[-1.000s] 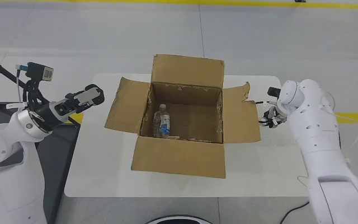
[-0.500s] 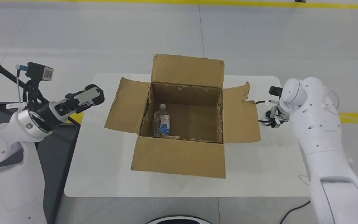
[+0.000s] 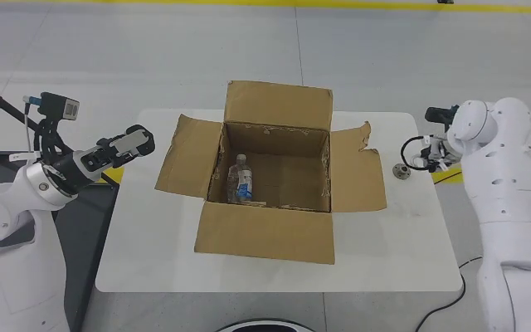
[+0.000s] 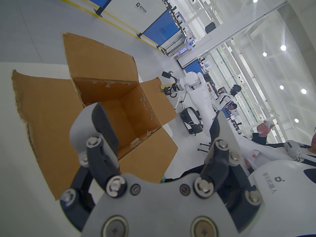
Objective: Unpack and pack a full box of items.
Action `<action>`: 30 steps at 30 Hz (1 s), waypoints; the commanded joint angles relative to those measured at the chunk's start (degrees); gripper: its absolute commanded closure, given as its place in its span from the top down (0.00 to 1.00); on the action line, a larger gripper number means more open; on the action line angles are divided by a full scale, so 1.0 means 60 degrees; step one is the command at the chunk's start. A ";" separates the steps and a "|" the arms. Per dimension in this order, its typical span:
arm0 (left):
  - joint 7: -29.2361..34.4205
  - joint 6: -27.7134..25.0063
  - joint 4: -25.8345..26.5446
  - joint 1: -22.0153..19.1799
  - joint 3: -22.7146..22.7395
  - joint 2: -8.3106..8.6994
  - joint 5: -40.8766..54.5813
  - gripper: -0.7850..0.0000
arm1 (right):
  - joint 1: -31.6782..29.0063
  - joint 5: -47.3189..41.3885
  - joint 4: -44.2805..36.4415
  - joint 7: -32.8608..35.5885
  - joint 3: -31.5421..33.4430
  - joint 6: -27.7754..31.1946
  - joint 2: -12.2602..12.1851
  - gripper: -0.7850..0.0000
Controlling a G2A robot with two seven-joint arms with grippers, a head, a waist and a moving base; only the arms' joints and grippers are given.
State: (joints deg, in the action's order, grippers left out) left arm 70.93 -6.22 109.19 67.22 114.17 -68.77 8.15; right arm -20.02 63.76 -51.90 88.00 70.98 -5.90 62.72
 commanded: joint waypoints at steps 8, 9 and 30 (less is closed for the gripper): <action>0.0000 0.0000 0.0000 0.0000 0.0000 0.0000 0.0000 1.00 | -0.0012 -0.0777 -0.0945 0.0000 -0.0158 0.0235 -0.0656 0.00; 0.0000 0.0000 0.0000 0.0000 0.0000 0.0000 0.0000 1.00 | -0.0042 -0.0897 -0.1105 0.0000 -0.0260 0.0163 -0.0763 0.00; 0.0000 0.0000 0.0000 0.0000 0.0000 0.0000 0.0000 1.00 | 0.0157 -0.1196 -0.1937 0.0000 -0.0212 0.0492 -0.0950 0.00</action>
State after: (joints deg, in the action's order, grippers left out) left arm 70.93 -6.22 109.19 67.22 114.17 -68.77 8.15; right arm -19.47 57.31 -63.04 88.04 69.73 -3.37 57.13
